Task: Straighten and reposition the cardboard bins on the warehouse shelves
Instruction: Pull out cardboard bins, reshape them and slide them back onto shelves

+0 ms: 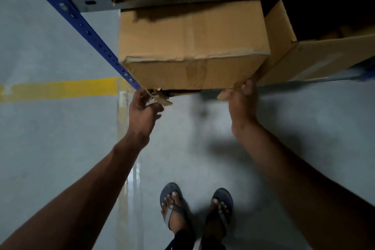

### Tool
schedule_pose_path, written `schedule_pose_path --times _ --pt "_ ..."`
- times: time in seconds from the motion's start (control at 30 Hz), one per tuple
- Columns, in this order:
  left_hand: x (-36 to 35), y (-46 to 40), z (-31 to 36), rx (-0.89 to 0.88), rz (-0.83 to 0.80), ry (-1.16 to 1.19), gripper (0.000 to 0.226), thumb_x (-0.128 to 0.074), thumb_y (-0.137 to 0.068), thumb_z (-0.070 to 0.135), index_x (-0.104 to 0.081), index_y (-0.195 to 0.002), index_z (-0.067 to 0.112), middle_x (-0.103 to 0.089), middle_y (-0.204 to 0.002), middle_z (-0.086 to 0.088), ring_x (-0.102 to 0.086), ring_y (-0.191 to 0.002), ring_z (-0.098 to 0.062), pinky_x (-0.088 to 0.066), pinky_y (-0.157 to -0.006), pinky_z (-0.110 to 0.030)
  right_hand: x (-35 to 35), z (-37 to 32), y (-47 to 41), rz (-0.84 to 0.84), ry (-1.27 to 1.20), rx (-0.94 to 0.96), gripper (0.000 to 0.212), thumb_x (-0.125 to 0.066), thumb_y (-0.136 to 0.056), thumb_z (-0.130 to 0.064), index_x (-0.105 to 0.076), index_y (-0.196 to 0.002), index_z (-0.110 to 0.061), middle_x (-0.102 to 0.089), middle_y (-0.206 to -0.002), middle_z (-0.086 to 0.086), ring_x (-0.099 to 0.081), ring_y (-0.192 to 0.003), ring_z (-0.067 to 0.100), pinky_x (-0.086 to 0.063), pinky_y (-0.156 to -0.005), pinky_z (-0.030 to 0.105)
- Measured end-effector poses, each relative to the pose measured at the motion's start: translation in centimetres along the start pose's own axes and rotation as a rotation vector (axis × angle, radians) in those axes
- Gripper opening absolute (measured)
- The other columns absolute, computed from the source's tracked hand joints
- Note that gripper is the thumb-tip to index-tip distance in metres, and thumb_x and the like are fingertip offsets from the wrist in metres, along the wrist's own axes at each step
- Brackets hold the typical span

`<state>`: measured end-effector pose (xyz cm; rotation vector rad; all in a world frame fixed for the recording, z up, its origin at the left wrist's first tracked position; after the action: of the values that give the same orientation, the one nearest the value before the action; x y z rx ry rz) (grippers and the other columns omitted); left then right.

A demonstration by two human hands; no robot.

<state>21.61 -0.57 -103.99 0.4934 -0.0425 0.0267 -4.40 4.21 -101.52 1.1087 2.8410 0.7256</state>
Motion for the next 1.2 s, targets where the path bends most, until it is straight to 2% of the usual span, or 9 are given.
schedule_pose_path --times 0.1,0.2,0.3,0.43,0.63,0.8,0.9,1.0,1.2 --pt "2.1 4.8 -1.4 0.145 -0.033 0.059 0.051 -0.054 -0.072 0.002 -0.066 -0.114 0.026 -0.07 -0.13 -0.005 -0.07 -0.112 -0.032 -0.061 -0.089 -0.054 3.0 1.9 4.1 0.022 -0.356 -0.269 0.025 -0.061 -0.074 -0.026 -0.061 -0.098 -0.026 -0.069 -0.097 -0.017 -0.064 -0.102 0.01 -0.044 -0.102 0.051" --pt "3.0 9.6 -2.9 0.292 -0.1 0.08 0.059 -0.048 -0.067 0.011 -0.069 -0.122 0.021 -0.069 -0.137 -0.004 -0.068 -0.123 -0.037 -0.06 -0.093 -0.059 4.9 3.1 6.8 -0.003 -0.789 -0.571 0.067 -0.063 -0.078 -0.055 -0.055 -0.14 -0.033 -0.042 -0.155 0.003 -0.04 -0.142 0.047 -0.031 -0.101 0.083" --pt "3.0 13.0 -3.9 0.423 -0.101 0.168 0.052 -0.048 -0.088 0.034 -0.066 -0.134 0.019 -0.068 -0.141 -0.006 -0.066 -0.125 -0.04 -0.05 -0.106 -0.068 5.5 2.6 7.9 -0.099 -1.091 -0.62 0.097 -0.066 -0.069 -0.081 -0.038 -0.154 -0.044 -0.024 -0.167 0.016 -0.026 -0.149 0.054 -0.02 -0.096 0.092" --pt "3.1 14.8 -3.5 0.461 -0.109 0.176 0.082 -0.027 -0.091 0.089 -0.062 -0.142 0.034 -0.064 -0.147 0.0 -0.064 -0.128 -0.034 -0.05 -0.106 -0.065 5.8 2.0 8.5 -0.128 -1.019 -0.666 0.092 -0.067 -0.075 -0.076 -0.044 -0.151 -0.032 -0.046 -0.155 0.018 -0.048 -0.136 0.048 -0.03 -0.099 0.084" --pt "3.1 18.3 -0.5 0.525 -0.228 -0.021 0.109 -0.018 -0.078 0.103 -0.063 -0.146 0.031 -0.063 -0.148 0.001 -0.065 -0.127 -0.03 -0.052 -0.105 -0.061 9.1 1.8 14.2 -0.223 -0.964 -0.808 0.089 -0.069 -0.077 -0.071 -0.055 -0.14 -0.01 -0.066 -0.135 0.021 -0.056 -0.131 0.041 -0.03 -0.117 0.064" --pt "5.3 21.7 1.0 0.577 -0.065 0.017 0.092 -0.039 -0.088 0.089 -0.05 -0.156 0.027 -0.058 -0.15 -0.011 -0.062 -0.126 -0.037 -0.052 -0.103 -0.062 8.6 0.4 14.4 -0.104 -0.871 -0.855 0.102 -0.068 -0.069 -0.084 -0.054 -0.138 -0.01 -0.06 -0.141 0.018 -0.057 -0.126 0.038 -0.036 -0.115 0.061" --pt "5.5 19.6 3.2 0.36 -0.002 -0.011 0.096 -0.054 -0.082 0.088 -0.043 -0.158 0.031 -0.049 -0.158 -0.004 -0.051 -0.14 -0.034 -0.047 -0.107 -0.06 7.8 0.6 12.9 -0.073 -0.751 -0.833 0.09 -0.058 -0.076 -0.083 -0.054 -0.138 -0.018 -0.055 -0.146 0.014 -0.051 -0.133 0.036 -0.036 -0.114 0.06" --pt "4.6 16.5 4.8 0.162 -0.05 -0.019 0.074 -0.059 -0.08 0.083 -0.059 -0.143 0.045 -0.06 -0.144 0.019 -0.048 -0.144 -0.023 -0.039 -0.11 -0.059 8.5 1.8 11.9 -0.145 -0.624 -0.807 0.061 -0.054 -0.084 -0.071 -0.055 -0.128 -0.028 -0.042 -0.153 0.015 -0.043 -0.141 0.041 -0.038 -0.11 0.066" --pt "4.5 16.2 2.8 0.202 -0.035 0.023 0.041 -0.077 -0.084 0.062 -0.07 -0.116 0.037 -0.072 -0.124 0.01 -0.063 -0.123 -0.021 -0.055 -0.09 -0.048 10.5 5.3 13.0 -0.383 -0.371 -0.698 0.089 -0.048 -0.082 -0.081 -0.027 -0.159 -0.043 -0.011 -0.172 0.009 -0.015 -0.151 0.055 -0.023 -0.109 0.082"
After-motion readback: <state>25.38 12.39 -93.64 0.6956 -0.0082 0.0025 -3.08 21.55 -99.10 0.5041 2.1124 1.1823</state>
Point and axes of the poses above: each hand's wrist, its own y-axis away from the middle knuckle, its own x-axis out of the back of the hand, z = x × y, the point moved 4 cm from there along -y, towards the middle knuckle
